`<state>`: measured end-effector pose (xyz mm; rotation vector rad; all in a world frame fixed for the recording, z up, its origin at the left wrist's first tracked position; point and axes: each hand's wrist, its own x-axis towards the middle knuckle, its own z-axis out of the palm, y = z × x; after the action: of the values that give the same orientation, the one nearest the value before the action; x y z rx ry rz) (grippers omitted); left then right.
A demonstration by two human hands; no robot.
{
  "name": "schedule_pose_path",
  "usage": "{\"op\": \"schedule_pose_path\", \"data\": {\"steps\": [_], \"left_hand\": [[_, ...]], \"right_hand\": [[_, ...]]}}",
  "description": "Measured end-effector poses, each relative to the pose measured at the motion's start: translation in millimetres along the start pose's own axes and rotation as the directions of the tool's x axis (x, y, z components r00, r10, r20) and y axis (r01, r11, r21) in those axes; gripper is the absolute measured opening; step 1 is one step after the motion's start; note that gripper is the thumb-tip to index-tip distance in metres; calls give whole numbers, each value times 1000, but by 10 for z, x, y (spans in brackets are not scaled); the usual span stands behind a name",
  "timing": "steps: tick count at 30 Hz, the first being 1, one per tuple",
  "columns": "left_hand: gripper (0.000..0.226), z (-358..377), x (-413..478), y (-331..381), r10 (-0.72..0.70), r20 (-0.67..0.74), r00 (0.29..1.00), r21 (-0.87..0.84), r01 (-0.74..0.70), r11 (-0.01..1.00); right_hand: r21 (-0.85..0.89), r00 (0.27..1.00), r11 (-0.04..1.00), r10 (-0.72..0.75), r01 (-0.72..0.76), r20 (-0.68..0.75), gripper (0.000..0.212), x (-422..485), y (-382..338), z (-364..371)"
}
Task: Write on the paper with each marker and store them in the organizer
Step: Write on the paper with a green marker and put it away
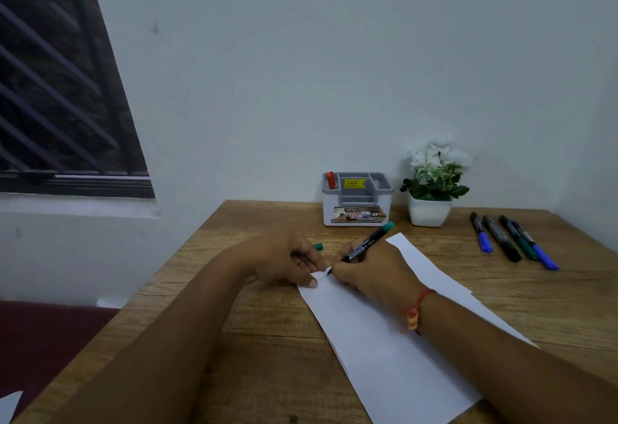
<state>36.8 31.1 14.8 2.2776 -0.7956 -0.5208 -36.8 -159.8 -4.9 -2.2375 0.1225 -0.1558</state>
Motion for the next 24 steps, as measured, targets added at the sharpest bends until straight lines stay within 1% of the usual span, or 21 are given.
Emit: {"op": "schedule_pose_path", "data": {"steps": [3, 7, 12, 15, 21, 24], "left_hand": [[35, -1, 6, -10, -1, -6, 1000, 2, 1, 1000], [35, 2, 10, -14, 1, -3, 1000, 11, -1, 1000], [34, 12, -5, 4, 25, -7, 1000, 27, -24, 999], [35, 9, -13, 11, 23, 1, 1000, 31, -23, 999], [34, 10, -16, 13, 14, -10, 1000, 8, -14, 1000], [34, 5, -15, 12, 7, 3, 1000, -2, -7, 1000]], "right_hand": [[7, 1000, 1000, 21, -21, 4, 24, 12, 5, -8], [15, 1000, 1000, 11, -11, -20, 15, -5, 7, -13], [46, 1000, 999, 22, -21, -7, 16, -1, 6, 0], [10, 1000, 1000, 16, -16, 1, 15, -9, 0, -14], [7, 1000, 1000, -1, 1, -8, 13, -1, 7, -10], [8, 1000, 1000, 16, -16, -5, 16, -1, -3, -12]]}}
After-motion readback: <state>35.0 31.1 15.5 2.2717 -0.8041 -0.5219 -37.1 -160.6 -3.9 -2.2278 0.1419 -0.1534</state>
